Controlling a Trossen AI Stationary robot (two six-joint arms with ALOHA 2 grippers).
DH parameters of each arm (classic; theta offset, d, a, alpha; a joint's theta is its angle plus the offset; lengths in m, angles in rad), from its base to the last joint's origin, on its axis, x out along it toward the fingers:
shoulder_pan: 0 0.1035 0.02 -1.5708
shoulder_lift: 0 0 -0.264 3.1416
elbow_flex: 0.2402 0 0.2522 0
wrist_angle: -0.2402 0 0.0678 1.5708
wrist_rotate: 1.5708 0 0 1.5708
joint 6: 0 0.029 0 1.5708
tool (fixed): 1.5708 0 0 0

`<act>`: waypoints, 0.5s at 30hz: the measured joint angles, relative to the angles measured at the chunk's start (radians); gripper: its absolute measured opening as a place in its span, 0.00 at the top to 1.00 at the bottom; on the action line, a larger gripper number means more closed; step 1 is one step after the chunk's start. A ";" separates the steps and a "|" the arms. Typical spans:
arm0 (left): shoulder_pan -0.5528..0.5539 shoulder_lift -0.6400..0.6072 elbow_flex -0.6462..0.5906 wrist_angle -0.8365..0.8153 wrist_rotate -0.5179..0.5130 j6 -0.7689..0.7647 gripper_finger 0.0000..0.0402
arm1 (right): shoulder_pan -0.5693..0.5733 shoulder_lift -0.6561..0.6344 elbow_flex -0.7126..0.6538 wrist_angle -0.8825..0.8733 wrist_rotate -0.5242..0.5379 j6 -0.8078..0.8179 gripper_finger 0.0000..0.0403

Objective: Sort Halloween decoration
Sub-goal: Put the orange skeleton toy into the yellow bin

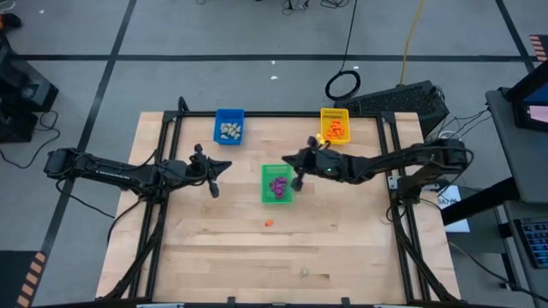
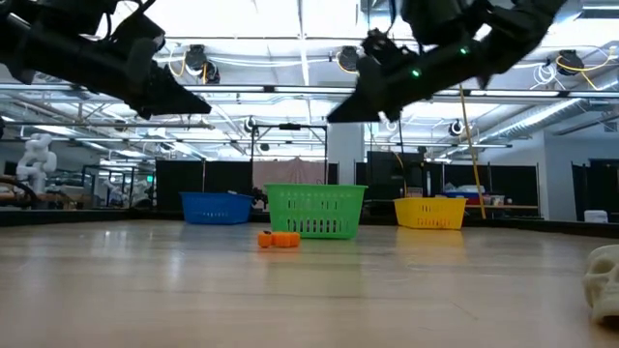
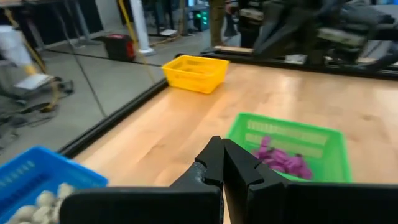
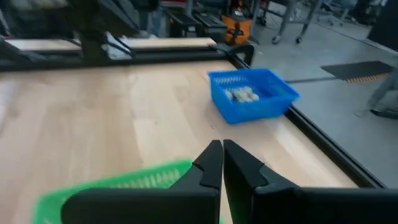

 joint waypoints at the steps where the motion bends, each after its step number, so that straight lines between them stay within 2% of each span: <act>1: 0.000 0.011 0.006 0.000 0.011 -0.007 1.00 | -0.002 -0.018 -0.023 0.002 0.000 0.000 1.00; 4: 0.000 0.055 0.021 0.001 0.037 -0.022 1.00 | -0.002 -0.065 -0.085 0.030 0.001 -0.015 1.00; 10: -0.014 0.188 0.072 -0.002 0.088 -0.023 1.00 | -0.002 -0.139 -0.159 0.048 -0.099 -0.063 1.00; 15: -0.045 0.308 0.141 -0.004 0.163 -0.020 1.00 | -0.002 -0.190 -0.190 0.043 -0.101 -0.082 1.00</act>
